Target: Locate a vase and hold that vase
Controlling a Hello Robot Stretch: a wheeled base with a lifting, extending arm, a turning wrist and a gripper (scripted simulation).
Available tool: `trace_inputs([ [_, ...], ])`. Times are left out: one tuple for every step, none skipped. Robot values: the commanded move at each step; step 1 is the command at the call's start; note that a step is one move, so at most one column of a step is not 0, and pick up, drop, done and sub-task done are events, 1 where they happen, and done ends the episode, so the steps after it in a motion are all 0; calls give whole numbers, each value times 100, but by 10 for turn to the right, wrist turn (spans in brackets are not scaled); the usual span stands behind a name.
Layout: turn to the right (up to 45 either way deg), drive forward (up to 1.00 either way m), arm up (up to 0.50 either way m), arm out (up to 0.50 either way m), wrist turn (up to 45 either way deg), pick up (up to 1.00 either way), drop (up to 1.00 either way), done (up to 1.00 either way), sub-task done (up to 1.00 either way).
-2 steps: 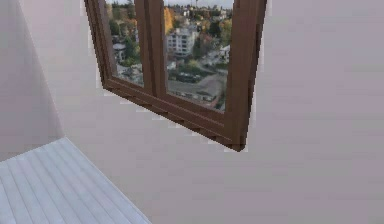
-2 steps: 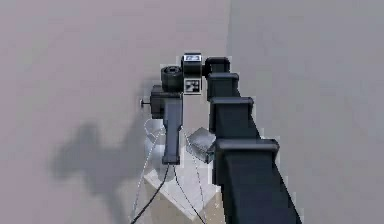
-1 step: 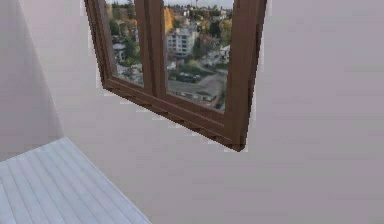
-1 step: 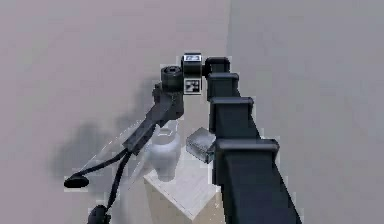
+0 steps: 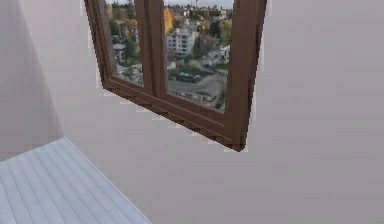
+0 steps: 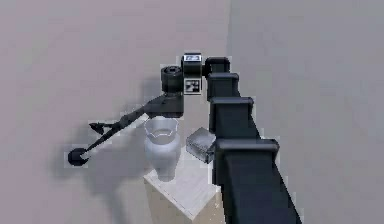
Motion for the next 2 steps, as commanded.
trace_inputs([
  [0,0,0,0,450,0,0,0,0],
  [0,0,0,0,270,0,0,0,0],
])
